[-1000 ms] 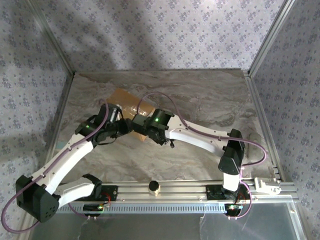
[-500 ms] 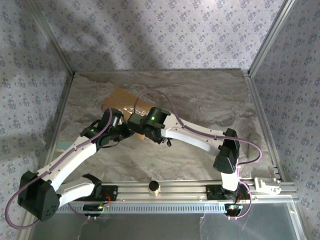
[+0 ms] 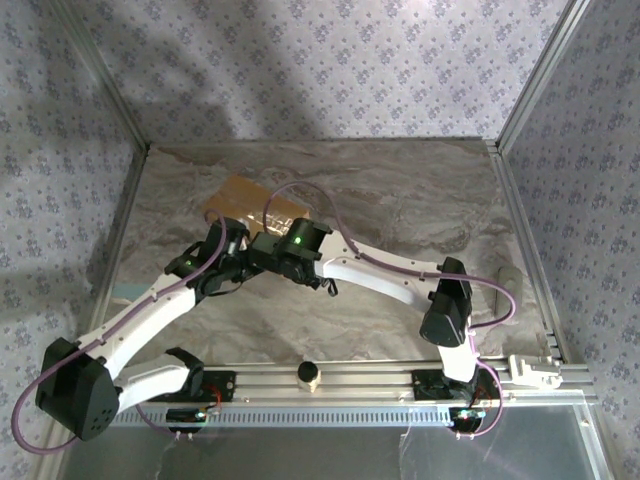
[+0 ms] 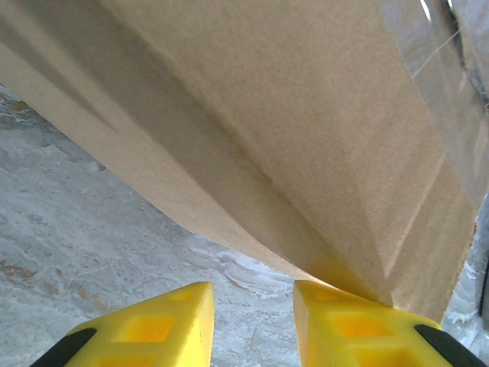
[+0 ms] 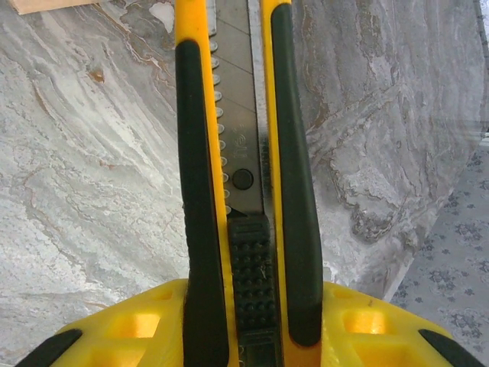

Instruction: Unpack the express box

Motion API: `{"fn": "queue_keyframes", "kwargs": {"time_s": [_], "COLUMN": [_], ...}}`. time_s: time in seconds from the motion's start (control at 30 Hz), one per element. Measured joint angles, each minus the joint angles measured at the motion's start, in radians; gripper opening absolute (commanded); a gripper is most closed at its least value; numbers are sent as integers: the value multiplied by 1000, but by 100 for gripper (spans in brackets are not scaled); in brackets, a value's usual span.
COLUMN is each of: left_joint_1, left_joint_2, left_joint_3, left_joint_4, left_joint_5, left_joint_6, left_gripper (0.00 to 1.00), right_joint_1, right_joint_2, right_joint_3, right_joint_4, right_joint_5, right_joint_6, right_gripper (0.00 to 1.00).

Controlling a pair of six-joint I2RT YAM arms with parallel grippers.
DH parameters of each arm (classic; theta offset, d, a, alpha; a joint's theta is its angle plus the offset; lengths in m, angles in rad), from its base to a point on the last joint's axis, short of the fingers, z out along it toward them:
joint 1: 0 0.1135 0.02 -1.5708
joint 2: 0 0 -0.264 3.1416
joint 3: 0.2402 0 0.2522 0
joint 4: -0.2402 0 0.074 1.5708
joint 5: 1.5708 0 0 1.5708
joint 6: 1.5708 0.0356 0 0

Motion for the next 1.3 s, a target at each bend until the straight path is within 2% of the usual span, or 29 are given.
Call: {"fn": "queue_keyframes", "kwargs": {"time_s": [0.6, 1.3], "left_joint_1": [-9, -14], "left_joint_2": [12, 19], "left_joint_3": [0, 1], "left_joint_4": [19, 31], "left_joint_5": [-2, -51], "left_joint_6": [-26, -67], "left_gripper": [33, 33], "right_joint_1": [15, 32], "right_joint_2": [-10, -84], "right_joint_3": [0, -63], "right_joint_4": [15, 54], "right_joint_5": [-1, -76], "right_joint_6": [19, 30], "right_gripper": [0, 0]}}
